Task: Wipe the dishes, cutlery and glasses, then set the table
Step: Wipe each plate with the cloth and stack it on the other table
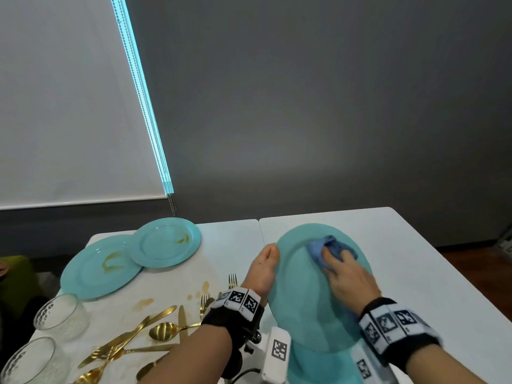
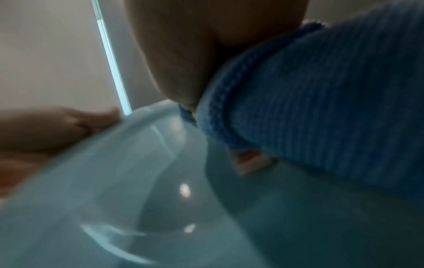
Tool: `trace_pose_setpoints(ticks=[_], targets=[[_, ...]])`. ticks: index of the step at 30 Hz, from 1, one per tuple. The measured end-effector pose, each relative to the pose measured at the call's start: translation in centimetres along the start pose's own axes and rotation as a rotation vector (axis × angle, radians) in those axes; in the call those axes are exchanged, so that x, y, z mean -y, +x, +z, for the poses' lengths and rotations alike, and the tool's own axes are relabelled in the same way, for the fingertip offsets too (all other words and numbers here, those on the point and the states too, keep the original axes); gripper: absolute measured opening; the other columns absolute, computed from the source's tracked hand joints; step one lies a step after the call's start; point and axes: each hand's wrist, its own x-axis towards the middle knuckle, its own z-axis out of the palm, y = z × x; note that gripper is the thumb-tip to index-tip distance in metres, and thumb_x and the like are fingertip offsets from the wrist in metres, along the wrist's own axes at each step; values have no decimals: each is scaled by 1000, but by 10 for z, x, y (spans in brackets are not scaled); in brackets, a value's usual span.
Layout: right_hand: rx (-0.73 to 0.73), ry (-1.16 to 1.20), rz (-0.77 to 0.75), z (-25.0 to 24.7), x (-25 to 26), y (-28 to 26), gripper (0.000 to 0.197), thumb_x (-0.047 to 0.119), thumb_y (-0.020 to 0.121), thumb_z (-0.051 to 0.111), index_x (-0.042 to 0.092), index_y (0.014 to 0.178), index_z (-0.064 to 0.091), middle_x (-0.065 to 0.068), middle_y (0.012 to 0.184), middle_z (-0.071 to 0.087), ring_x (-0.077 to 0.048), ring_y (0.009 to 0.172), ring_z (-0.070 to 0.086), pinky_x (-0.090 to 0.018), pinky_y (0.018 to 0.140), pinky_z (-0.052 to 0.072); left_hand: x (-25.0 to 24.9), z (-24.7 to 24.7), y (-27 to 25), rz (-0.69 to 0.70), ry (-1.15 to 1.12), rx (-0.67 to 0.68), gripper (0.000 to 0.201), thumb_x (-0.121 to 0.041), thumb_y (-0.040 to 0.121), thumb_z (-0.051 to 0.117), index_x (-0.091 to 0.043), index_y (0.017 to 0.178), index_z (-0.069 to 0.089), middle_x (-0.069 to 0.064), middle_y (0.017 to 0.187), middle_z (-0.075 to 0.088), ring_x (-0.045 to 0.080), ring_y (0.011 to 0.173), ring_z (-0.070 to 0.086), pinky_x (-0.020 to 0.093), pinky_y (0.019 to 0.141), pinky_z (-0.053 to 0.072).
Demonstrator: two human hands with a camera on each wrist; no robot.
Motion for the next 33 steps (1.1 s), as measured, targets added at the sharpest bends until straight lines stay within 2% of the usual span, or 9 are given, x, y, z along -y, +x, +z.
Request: trace_pose_setpoints(ticks=[6,8,10,13,16,19,24,30,33], targets=[[258,22,-334,45,41,-47,41,31,93,30,48,130,34,-9,123,44,-35,99,56,-34,69,36,1,-14,3,-23,-33,-85,27,-24,102,37,-15,87,57,13,94,62,25,92,56,49,95,45],[341,-67,-367,48,21,-54,44,32,91,29,51,129,20,-8,126,43,-33,103,56,-34,69,35,2,-24,1,-34,-13,-124,28,-31,100,40,-16,86,58,11,92,62,23,90,55,47,91,46],[365,-179,-287,39,-4,-47,52,23,91,34,54,131,23,-6,129,41,-31,109,55,-35,74,40,3,-31,-1,-41,-35,-134,27,-35,98,42,-15,88,58,12,95,62,23,91,55,45,89,46],[167,-86,3,14,-28,-21,54,23,95,33,44,143,18,-9,136,36,-32,112,55,-36,86,47,2,-31,-3,-67,-137,-105,26,-26,102,37,-13,99,58,11,101,64,25,93,58,47,93,46],[-46,98,205,-7,-24,4,51,33,99,32,34,147,15,-16,135,36,-38,110,54,-38,89,44,3,-24,-4,-73,-184,-30,25,-25,101,36,-12,97,57,9,95,64,24,86,58,41,86,47],[-84,127,132,-11,8,6,52,34,99,34,27,148,18,-19,128,38,-40,106,54,-40,86,45,5,-11,-5,-71,-167,28,25,-25,101,37,-12,91,56,9,90,63,22,80,58,36,79,48],[74,28,-199,7,41,-5,49,30,98,35,38,144,21,-10,128,37,-36,100,56,-39,81,50,3,-6,-6,-67,-194,39,24,-22,101,35,-10,90,53,13,91,62,24,80,59,38,79,50],[-132,239,287,-12,4,16,51,28,99,35,34,146,17,-19,135,35,-42,110,53,-42,91,44,1,-15,-8,-95,-180,44,26,-28,101,35,-12,91,53,7,89,62,20,79,58,35,77,48],[-116,239,167,-7,28,6,52,30,98,39,37,146,21,-16,126,39,-38,103,56,-39,86,46,4,-6,-8,-121,-144,82,25,-27,101,35,-12,91,52,8,91,62,19,78,59,32,75,50]])
